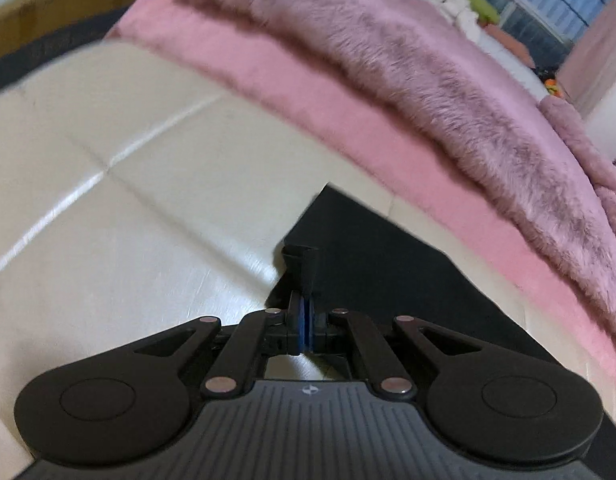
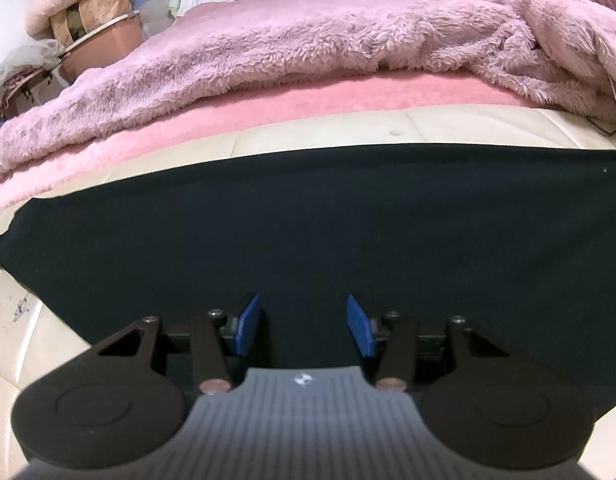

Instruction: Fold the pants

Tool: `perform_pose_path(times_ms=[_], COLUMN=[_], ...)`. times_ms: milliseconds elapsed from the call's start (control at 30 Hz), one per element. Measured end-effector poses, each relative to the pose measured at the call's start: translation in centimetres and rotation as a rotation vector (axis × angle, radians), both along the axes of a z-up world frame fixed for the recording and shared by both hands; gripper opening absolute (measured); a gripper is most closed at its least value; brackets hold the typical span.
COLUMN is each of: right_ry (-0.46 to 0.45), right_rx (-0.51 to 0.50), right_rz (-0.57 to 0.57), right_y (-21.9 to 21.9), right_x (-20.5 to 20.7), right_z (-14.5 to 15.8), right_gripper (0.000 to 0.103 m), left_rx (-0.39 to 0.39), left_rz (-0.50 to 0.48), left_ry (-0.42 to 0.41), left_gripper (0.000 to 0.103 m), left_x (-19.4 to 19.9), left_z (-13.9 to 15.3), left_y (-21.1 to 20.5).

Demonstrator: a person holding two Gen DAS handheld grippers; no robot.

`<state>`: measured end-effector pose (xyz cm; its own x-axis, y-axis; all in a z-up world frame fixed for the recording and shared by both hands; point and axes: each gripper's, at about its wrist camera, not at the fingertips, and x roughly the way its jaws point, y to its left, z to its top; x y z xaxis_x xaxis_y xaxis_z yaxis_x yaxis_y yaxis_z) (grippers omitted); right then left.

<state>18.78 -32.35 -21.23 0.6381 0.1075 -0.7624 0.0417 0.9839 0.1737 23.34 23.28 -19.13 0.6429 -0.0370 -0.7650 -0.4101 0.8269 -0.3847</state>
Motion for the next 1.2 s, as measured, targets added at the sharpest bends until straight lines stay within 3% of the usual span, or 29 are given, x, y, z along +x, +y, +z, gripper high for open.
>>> perform_pose_path(times_ms=[67,133,200,233,333,533,667,700,767,800,900,1067,1200], right_ry=[0.008,0.015,0.022,0.025,0.031,0.042,0.049,0.052,0.059,0.063,0.079,0.069,0.091], right_rx=[-0.015,-0.028,-0.033,-0.033,-0.038,-0.054,-0.060,-0.064,-0.073,-0.076,-0.091,-0.100,-0.103], right_rz=[0.006,0.013,0.017,0.017,0.015,0.024,0.027,0.030,0.039,0.045,0.053,0.057,0.139], right_y=[0.2,0.4,0.4,0.4,0.5,0.8,0.8,0.9,1.0,1.0,0.9,1.2,3.6], right_x=[0.1,0.1,0.2,0.3,0.4,0.4,0.5,0.5,0.6,0.7,0.7,-0.3,-1.2], right_z=[0.0,0.1,0.1,0.1,0.1,0.2,0.2,0.3,0.4,0.4,0.6,1.8,2.2], right_gripper=[0.046,0.046,0.046,0.046,0.047,0.047,0.047,0.047,0.047,0.046,0.044,0.032,0.018], left_rx=[-0.027,-0.056,-0.130,-0.184,-0.315,-0.306,-0.244,-0.214,-0.145,-0.118,-0.025,-0.008,0.016], left_rz=[0.015,0.058,0.126,0.156,0.202,0.238,0.233,0.235,0.225,0.209,0.179,0.223,0.294], left_ry=[-0.003,-0.012,-0.040,-0.052,-0.047,-0.091,-0.102,-0.099,-0.081,-0.069,-0.069,-0.087,-0.104], left_gripper=[0.006,0.036,0.057,0.058,0.057,0.057,0.050,0.040,0.009,0.004,0.003,0.003,0.003], left_x=[-0.4,-1.3,-2.6,-3.1,-3.8,-3.1,-2.3,-2.1,-1.8,-1.5,-1.1,-2.6,-5.2], left_z=[0.1,0.5,0.5,0.3,-1.2,-1.6,-1.5,-1.5,-1.2,-1.2,-0.6,0.7,2.4], left_y=[0.5,1.2,1.9,2.4,3.1,2.3,0.9,0.6,0.1,-0.2,-1.0,1.3,5.4])
